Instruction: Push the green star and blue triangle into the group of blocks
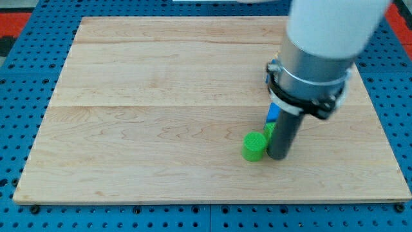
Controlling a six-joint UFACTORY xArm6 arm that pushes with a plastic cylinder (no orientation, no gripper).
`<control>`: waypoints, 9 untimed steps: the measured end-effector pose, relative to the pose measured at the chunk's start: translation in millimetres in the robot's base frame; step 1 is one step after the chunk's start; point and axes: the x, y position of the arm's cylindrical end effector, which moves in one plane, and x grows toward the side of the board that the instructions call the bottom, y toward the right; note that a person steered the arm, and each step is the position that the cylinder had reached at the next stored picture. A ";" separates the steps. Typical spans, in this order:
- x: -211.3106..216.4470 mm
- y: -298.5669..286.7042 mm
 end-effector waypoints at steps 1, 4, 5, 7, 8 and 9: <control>-52.8 7.1; -93.3 14.9; -93.7 43.2; -93.7 -58.7; -129.2 -52.8; -135.8 -8.5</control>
